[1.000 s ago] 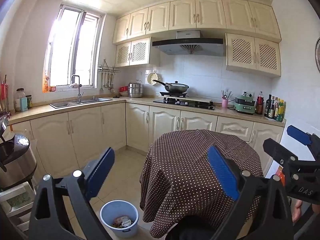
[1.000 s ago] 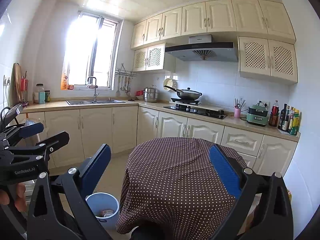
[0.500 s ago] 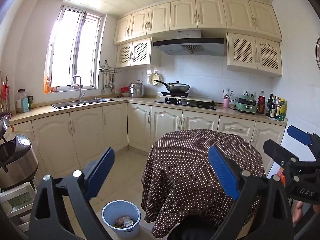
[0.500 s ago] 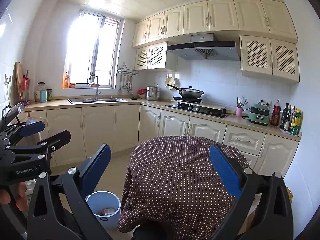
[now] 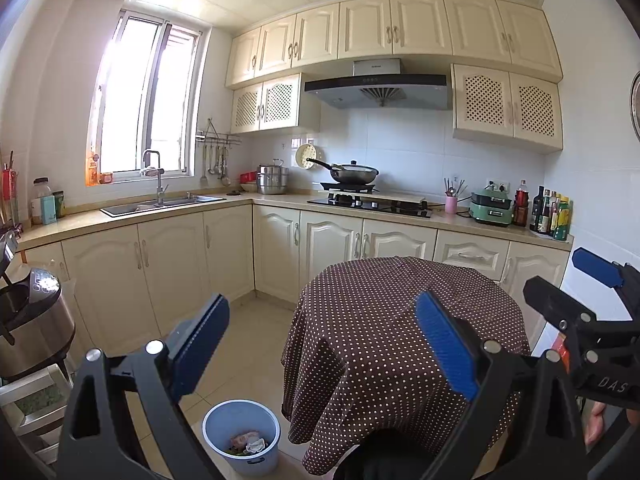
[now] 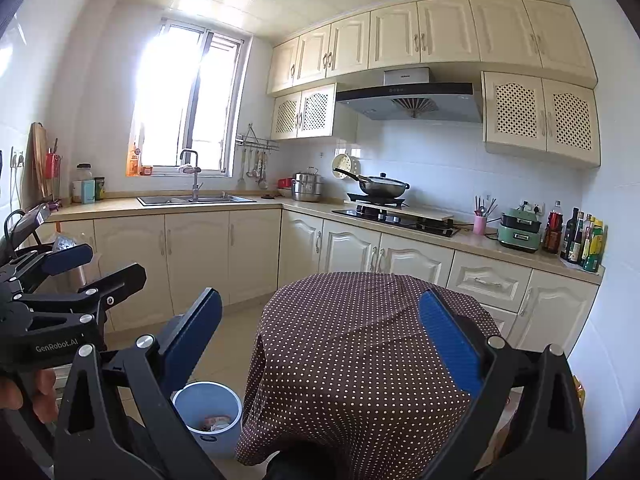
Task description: Collect trash
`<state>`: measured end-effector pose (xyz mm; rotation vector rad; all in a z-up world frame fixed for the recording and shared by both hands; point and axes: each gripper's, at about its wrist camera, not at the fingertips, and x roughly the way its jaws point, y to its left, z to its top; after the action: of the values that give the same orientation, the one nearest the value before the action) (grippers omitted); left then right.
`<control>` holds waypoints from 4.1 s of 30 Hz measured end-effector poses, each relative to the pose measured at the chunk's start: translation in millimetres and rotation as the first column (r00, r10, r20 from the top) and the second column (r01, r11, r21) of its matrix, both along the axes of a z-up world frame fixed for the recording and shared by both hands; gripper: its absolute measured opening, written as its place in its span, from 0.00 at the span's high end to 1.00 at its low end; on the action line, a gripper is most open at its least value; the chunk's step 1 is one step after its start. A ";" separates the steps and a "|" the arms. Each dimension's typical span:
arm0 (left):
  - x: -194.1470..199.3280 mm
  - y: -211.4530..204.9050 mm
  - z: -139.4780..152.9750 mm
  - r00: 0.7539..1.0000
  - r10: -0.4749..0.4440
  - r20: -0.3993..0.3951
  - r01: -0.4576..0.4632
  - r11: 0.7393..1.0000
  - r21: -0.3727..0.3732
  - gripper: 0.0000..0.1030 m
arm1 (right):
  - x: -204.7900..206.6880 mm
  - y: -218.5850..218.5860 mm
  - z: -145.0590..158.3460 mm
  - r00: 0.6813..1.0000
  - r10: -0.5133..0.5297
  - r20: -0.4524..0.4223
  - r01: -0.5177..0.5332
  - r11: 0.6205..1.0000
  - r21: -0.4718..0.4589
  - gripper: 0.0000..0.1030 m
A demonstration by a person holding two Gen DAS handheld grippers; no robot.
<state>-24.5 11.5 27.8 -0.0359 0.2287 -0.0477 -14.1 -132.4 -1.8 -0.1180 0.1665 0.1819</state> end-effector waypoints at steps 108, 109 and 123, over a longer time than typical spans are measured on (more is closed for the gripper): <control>8.5 5.2 -11.0 0.999 -0.020 -0.031 0.020 1.000 0.018 0.10 | 5.0 4.4 -0.6 0.999 0.036 -0.041 -0.036 0.999 0.004 0.07; 8.6 5.5 -11.4 0.999 -0.020 -0.031 0.021 1.000 0.018 0.10 | 5.0 4.3 -0.7 0.998 0.037 -0.041 -0.036 0.999 0.004 0.07; 11.5 7.1 -12.5 0.999 -0.019 -0.038 0.020 1.000 0.017 0.10 | 6.6 3.5 -5.0 0.998 0.042 -0.048 -0.041 0.999 0.009 0.07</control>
<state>-13.0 18.6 15.3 -0.0168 0.2668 -0.0647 -7.5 -129.0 -6.9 -0.1088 0.2113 0.2270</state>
